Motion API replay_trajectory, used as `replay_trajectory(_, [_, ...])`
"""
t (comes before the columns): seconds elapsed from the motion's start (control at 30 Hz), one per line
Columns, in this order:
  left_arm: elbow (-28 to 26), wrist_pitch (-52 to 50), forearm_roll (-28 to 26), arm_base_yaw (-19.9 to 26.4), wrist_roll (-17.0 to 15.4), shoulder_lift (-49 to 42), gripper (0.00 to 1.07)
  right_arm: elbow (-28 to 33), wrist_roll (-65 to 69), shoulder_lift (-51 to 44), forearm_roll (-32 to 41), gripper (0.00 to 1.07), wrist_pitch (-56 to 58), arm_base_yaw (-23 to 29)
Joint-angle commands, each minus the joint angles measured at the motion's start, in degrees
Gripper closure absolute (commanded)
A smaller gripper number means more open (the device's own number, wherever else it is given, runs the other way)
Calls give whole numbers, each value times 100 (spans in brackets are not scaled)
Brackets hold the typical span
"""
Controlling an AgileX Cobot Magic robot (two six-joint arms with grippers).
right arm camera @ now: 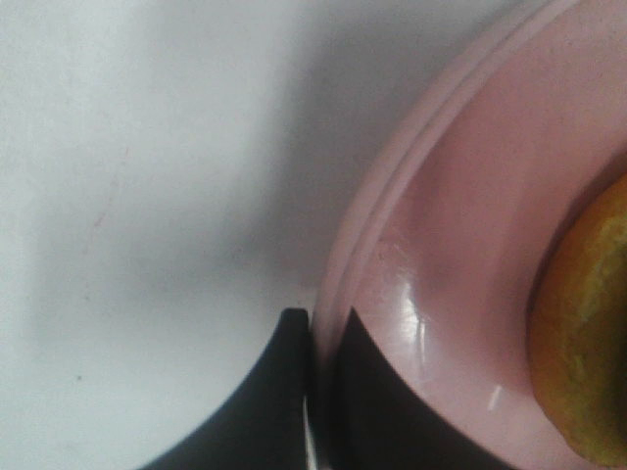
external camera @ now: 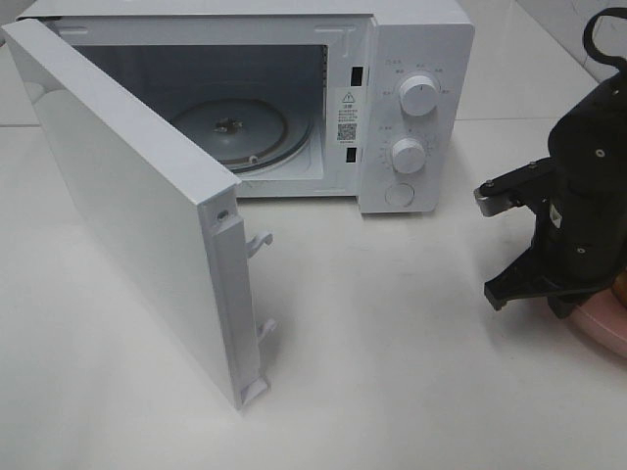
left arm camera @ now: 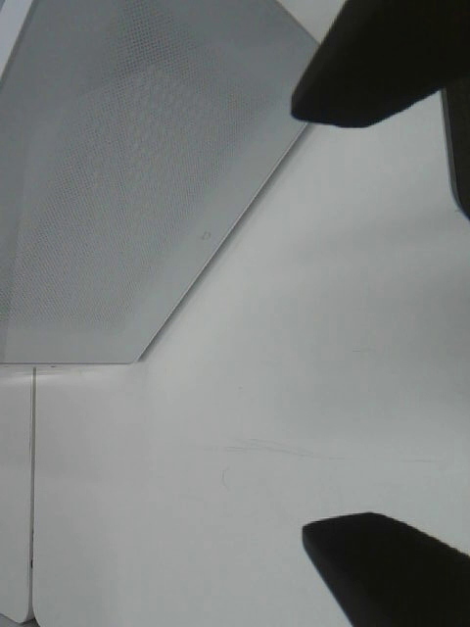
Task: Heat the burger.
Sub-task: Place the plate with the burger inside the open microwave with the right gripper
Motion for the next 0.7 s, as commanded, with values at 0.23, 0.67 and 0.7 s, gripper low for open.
replay_trajectory(0.23, [17,-80,-23,-17,-34,-6,7,653,350,-745,-590,107,453,516])
replay_trajectory(0.67, [17,-80,-23,-17,-34,-6,7,1169,235,-1776,-602,107,940,1301])
replay_trajectory(0.7, [17,-80,-23,-17,-34,-6,7,1215,223,-1919,-607,107,1014,1455])
